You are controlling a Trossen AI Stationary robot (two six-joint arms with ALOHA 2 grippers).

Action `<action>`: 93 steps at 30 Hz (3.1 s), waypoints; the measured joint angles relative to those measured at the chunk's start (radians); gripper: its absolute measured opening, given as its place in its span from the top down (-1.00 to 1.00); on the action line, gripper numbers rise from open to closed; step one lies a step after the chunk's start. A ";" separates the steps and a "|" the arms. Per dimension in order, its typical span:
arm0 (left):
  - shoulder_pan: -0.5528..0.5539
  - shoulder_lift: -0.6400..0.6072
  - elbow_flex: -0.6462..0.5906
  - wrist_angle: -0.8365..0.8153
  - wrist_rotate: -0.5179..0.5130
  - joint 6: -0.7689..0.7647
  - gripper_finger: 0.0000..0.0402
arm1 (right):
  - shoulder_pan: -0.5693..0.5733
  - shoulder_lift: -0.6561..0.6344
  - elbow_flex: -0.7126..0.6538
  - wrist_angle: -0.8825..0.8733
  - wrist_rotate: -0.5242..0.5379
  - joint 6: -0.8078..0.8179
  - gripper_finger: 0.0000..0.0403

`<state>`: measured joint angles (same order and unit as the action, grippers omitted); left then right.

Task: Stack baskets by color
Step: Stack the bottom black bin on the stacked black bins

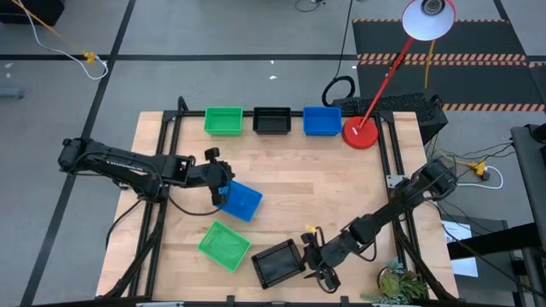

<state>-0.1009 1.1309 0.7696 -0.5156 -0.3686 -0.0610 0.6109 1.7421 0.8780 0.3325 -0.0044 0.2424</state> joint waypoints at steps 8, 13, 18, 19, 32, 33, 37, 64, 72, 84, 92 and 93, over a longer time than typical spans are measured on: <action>0.000 0.000 0.000 0.003 0.000 0.002 0.98 | 0.000 0.040 0.041 -0.025 0.055 -0.064 0.19; 0.000 0.000 0.000 0.008 0.000 0.004 0.91 | -0.003 0.040 0.044 -0.048 0.062 -0.075 0.29; 0.000 0.000 0.000 0.020 0.000 0.025 0.90 | -0.004 0.040 0.044 -0.108 0.082 -0.082 0.52; 0.000 0.000 0.000 0.023 0.000 0.027 0.91 | -0.004 0.040 0.044 -0.115 0.082 -0.083 0.58; 0.000 0.000 0.000 0.034 0.000 0.029 0.89 | -0.065 -0.045 0.043 -0.221 0.135 -0.103 0.93; 0.000 0.000 0.000 0.036 0.000 0.029 0.89 | -0.074 -0.068 0.043 -0.246 0.137 -0.102 0.94; 0.000 0.000 0.000 0.041 0.000 0.034 0.95 | -0.112 -0.171 0.043 -0.343 0.185 -0.125 0.97; 0.000 0.000 0.000 0.047 0.001 0.027 0.88 | -0.667 -0.340 0.450 -0.832 0.400 -0.636 0.98; 0.000 0.000 0.000 0.050 0.001 0.030 0.87 | -0.843 -0.227 0.517 -0.771 0.260 -0.728 0.98; 0.001 0.000 0.000 0.050 0.001 0.032 0.87 | -0.986 0.004 0.637 -0.763 0.223 -0.793 0.96; 0.001 0.000 0.000 0.049 0.001 0.040 0.87 | -1.043 0.100 0.637 -0.763 0.208 -0.809 0.95; 0.001 0.000 0.000 0.049 0.001 0.041 0.87 | -1.050 0.108 0.637 -0.763 0.209 -0.812 0.95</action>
<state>-0.0998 1.1310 0.7700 -0.4664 -0.3679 -0.0196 -0.4386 1.8498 1.5154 -0.4301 0.2042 -0.5699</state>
